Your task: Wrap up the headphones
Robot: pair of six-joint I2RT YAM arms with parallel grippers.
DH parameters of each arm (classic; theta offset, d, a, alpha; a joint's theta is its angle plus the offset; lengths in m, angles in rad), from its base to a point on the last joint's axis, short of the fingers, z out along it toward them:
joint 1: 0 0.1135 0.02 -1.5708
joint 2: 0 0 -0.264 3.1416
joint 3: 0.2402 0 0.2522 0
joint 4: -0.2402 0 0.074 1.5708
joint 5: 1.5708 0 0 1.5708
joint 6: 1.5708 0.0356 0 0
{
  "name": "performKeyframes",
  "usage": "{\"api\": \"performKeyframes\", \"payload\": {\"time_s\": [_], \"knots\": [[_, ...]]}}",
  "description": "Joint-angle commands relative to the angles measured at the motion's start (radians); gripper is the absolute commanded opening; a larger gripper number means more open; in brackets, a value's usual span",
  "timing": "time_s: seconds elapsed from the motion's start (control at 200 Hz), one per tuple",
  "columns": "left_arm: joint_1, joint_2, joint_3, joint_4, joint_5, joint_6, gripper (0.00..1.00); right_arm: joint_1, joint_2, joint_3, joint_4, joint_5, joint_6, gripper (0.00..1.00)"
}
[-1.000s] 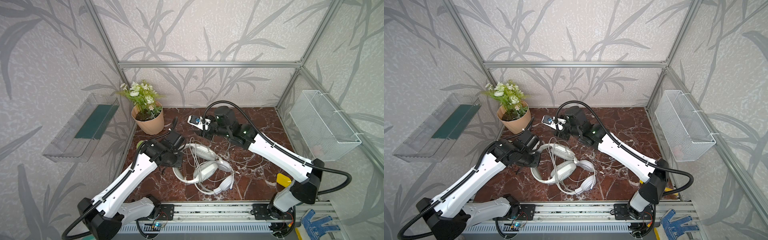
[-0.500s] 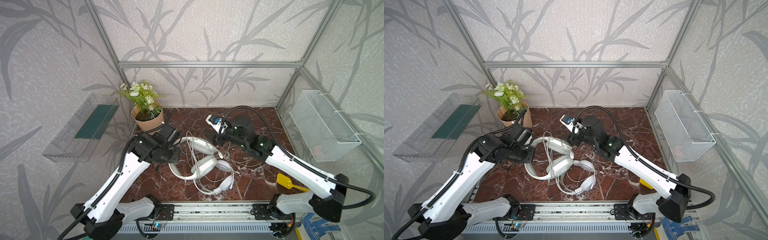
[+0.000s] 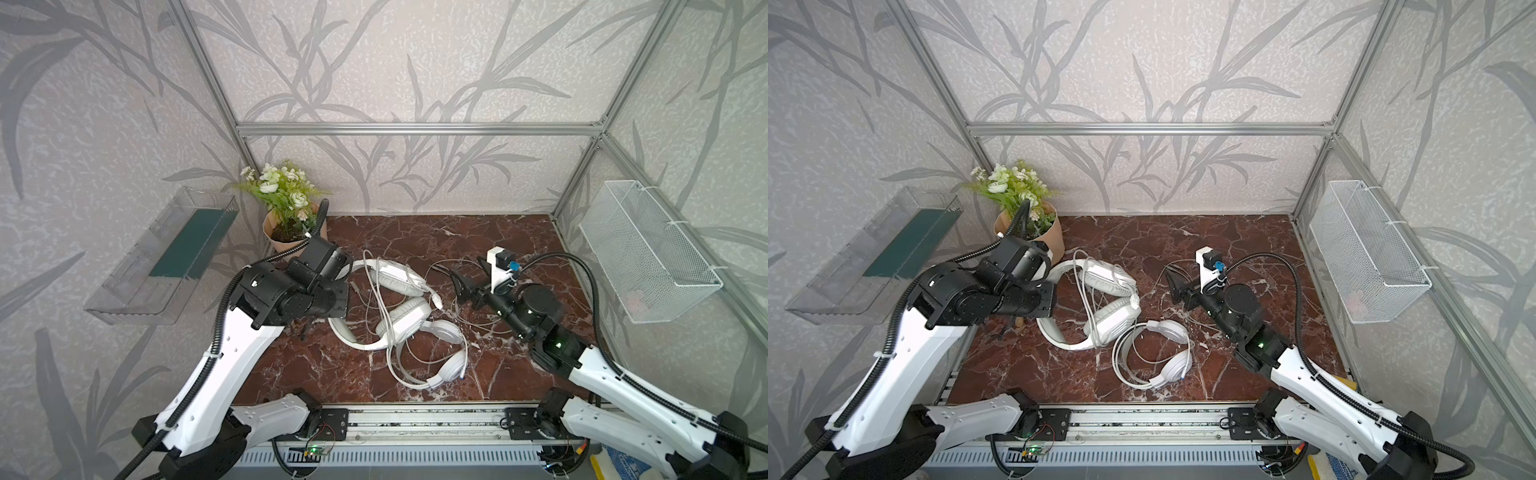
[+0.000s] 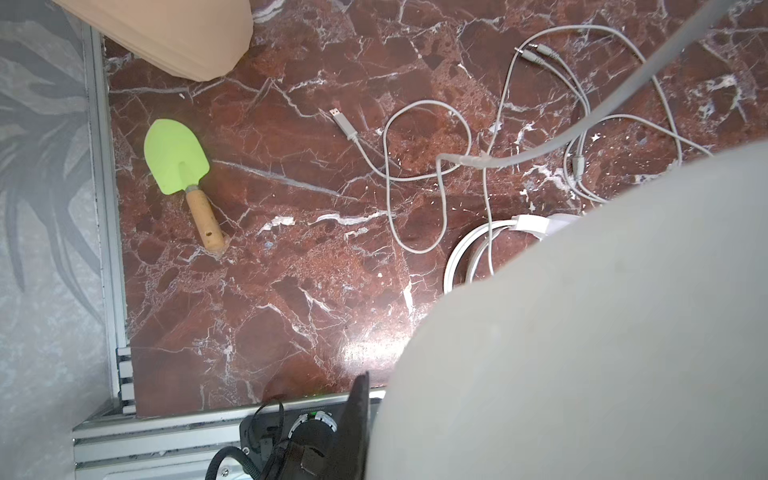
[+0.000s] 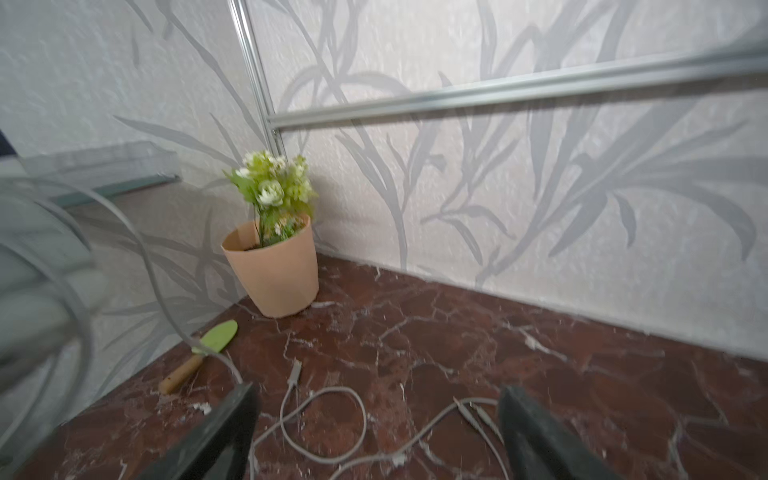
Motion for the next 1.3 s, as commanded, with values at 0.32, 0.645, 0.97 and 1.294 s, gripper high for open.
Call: {"api": "performKeyframes", "payload": {"time_s": [0.32, 0.645, 0.97, 1.294], "knots": [[0.0, 0.001, 0.043, 0.122, 0.076, -0.038, 0.0, 0.08, 0.223, -0.136, 0.27, -0.111, 0.191, 0.99], [0.001, 0.022, 0.056, 0.134, 0.085, -0.058, 0.0, 0.171, 0.393, -0.169, 0.458, -0.173, 0.097, 0.99], [0.001, 0.003, 0.031, 0.156, 0.076, -0.067, 0.0, 0.203, 0.552, -0.189, 0.63, -0.26, 0.12, 0.99], [0.003, -0.003, 0.035, 0.159, 0.085, -0.076, 0.0, 0.232, 0.751, -0.063, 0.704, -0.231, 0.114, 0.98]]}}
